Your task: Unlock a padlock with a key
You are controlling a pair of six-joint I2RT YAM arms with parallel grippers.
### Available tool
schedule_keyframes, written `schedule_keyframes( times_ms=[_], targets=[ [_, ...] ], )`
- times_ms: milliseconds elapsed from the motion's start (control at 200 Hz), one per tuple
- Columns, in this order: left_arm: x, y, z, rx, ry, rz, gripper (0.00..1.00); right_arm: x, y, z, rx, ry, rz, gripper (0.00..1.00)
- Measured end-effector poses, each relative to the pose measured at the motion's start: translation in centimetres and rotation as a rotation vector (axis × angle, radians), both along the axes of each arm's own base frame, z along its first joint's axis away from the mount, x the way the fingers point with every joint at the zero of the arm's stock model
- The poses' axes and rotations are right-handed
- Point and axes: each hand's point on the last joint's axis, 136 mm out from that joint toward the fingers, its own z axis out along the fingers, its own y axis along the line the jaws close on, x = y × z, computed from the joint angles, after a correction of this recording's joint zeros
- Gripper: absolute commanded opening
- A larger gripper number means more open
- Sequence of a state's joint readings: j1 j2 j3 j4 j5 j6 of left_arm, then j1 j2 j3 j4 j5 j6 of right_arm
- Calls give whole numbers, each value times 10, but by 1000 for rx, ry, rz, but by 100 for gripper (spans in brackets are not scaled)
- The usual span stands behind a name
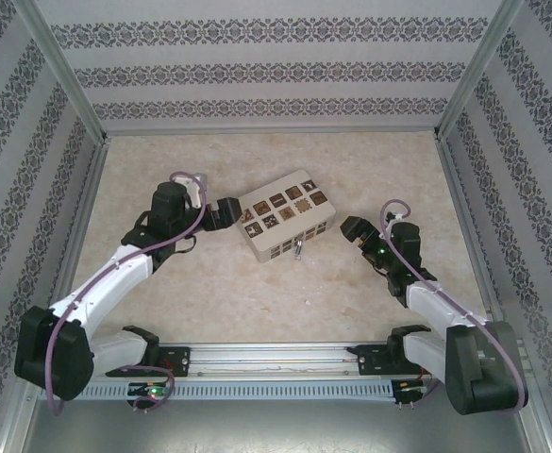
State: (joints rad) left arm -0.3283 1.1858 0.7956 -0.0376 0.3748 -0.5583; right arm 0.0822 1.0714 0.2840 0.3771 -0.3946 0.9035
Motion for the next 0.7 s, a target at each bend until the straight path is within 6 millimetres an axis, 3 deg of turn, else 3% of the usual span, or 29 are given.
schedule_keyframes(
  times_ms=[320, 700],
  targets=[
    [15, -57, 38, -60, -53, -151, 100, -6, 1, -1, 5, 10, 11, 98],
    [41, -128, 29, -57, -23, -316, 100, -12, 3, -11, 10, 58, 25, 98]
  ],
)
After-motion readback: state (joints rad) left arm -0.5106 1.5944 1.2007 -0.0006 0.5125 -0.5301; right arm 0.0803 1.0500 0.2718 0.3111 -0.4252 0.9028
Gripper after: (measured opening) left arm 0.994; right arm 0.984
